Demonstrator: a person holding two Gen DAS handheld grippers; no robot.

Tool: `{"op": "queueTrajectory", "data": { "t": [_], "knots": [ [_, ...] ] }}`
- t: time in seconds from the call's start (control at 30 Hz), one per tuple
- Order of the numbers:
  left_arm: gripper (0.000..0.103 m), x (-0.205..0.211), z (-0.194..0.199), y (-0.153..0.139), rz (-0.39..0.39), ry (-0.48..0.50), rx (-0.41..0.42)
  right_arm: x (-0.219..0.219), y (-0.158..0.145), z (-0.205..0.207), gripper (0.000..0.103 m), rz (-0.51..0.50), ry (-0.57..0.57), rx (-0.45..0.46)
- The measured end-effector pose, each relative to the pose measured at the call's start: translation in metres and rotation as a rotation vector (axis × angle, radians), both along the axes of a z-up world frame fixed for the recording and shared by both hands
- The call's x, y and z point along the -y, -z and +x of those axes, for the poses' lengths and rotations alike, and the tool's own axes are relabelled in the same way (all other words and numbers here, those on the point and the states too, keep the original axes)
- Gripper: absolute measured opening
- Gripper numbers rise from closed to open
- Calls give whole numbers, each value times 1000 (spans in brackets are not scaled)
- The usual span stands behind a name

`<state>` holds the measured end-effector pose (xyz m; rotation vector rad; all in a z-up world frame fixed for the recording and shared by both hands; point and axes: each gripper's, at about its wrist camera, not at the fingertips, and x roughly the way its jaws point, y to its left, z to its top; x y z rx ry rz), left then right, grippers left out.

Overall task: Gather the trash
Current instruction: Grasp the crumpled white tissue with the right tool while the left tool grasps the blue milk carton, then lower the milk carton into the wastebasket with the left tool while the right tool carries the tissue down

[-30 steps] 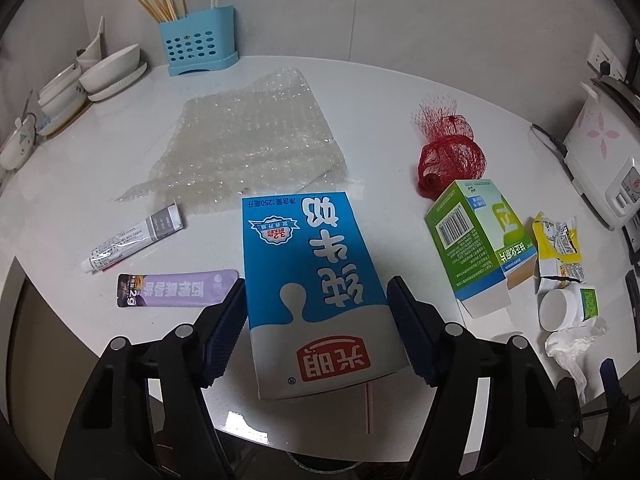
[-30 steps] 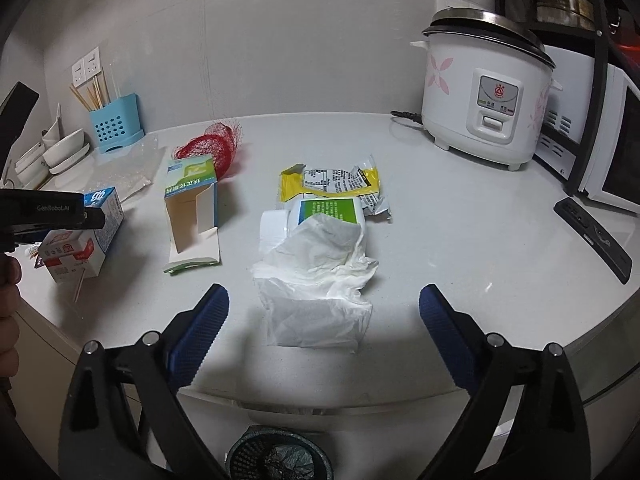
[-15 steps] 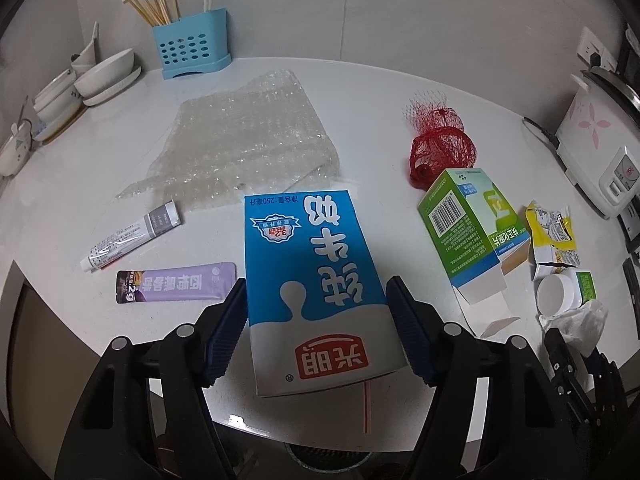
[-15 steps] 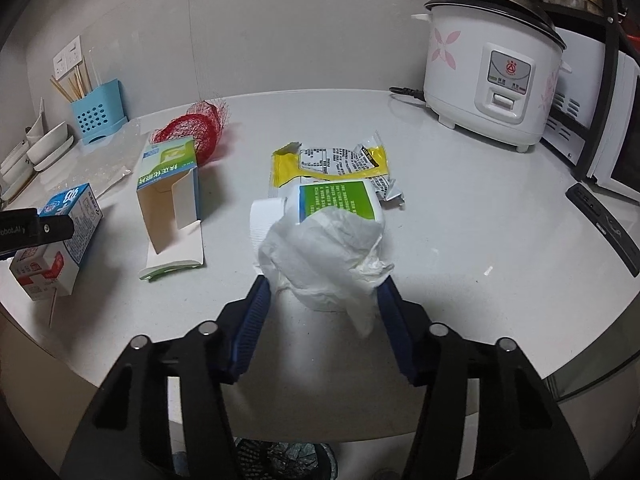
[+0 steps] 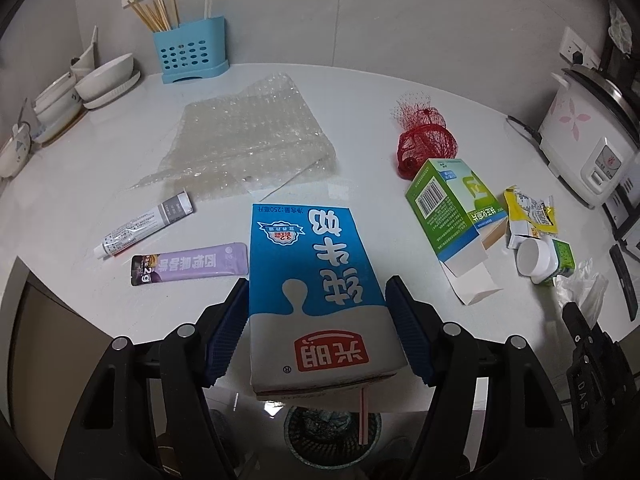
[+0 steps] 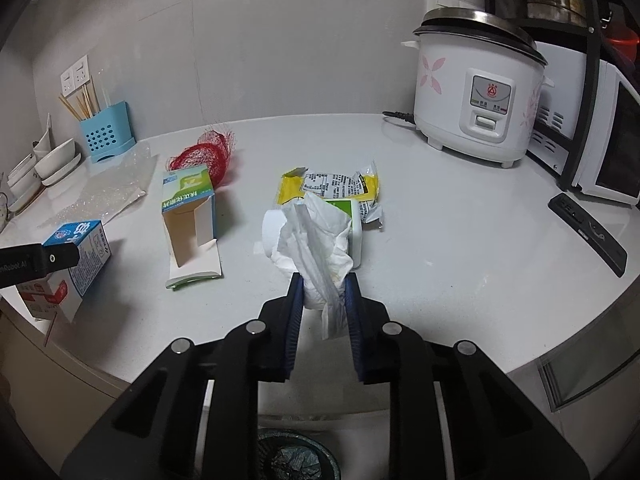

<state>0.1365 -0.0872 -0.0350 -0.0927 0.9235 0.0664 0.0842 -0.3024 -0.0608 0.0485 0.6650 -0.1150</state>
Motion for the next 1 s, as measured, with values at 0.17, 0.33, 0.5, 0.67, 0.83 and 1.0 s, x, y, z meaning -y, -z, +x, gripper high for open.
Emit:
{"op": "queueTrajectory", "data": {
  "t": [0.17, 0.33, 0.5, 0.67, 0.83, 1.0],
  "knots": [
    [66, -6, -24, -10, -18, 17, 30, -5, -16, -26, 20, -8, -13, 47],
    [64, -13, -51, -17, -40, 38, 51, -14, -26, -53, 20, -12, -35, 79],
    [43, -16, -79, -19, -62, 79, 57, -27, -29, -77, 20, -14, -61, 98],
    [41, -17, -93, -13, -30, 74, 70, -38, -23, -87, 20, -20, -73, 91],
    [41, -21, -95, 7, -41, 75, 36, -40, -12, -95, 20, -21, -84, 72],
    [41, -22, -107, 25, -27, 90, 42, -39, 5, -104, 20, -15, -95, 62]
  ]
}}
